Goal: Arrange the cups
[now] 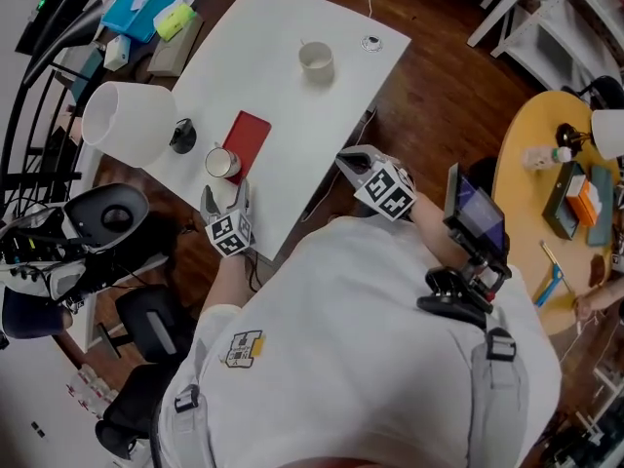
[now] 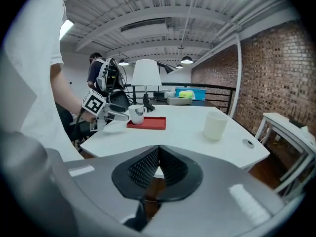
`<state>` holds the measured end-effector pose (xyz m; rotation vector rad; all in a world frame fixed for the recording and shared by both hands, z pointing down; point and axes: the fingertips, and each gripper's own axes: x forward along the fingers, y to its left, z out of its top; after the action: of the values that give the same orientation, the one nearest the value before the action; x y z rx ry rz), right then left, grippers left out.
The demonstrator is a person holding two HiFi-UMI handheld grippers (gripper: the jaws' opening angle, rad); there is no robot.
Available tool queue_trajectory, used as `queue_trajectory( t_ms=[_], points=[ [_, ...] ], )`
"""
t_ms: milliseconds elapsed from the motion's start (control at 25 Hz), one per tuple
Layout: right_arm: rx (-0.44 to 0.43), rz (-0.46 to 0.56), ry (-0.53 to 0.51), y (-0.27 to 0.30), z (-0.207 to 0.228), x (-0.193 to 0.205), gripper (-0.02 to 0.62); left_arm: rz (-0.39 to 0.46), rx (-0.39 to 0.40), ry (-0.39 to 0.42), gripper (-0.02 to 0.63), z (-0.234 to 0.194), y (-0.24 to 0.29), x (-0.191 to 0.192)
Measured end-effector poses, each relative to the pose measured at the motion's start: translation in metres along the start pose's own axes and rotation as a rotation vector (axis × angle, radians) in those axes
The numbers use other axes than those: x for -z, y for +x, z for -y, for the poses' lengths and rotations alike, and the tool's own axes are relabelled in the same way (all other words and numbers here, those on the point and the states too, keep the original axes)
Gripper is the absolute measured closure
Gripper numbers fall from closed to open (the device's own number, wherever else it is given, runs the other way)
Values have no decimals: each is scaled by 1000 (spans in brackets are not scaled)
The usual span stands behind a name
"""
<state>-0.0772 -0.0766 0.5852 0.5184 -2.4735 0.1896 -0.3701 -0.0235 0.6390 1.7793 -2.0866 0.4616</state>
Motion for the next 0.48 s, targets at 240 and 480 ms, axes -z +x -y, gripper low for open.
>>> queue_trajectory(
  t_ms=[240,480],
  points=[
    [10,-34,27,-2,-29,22,594,-43,100,6,297,32,-37,35],
    [-25,-62,29,-9,-35,44,594,-100,129,28,420,78,-57,56]
  ],
)
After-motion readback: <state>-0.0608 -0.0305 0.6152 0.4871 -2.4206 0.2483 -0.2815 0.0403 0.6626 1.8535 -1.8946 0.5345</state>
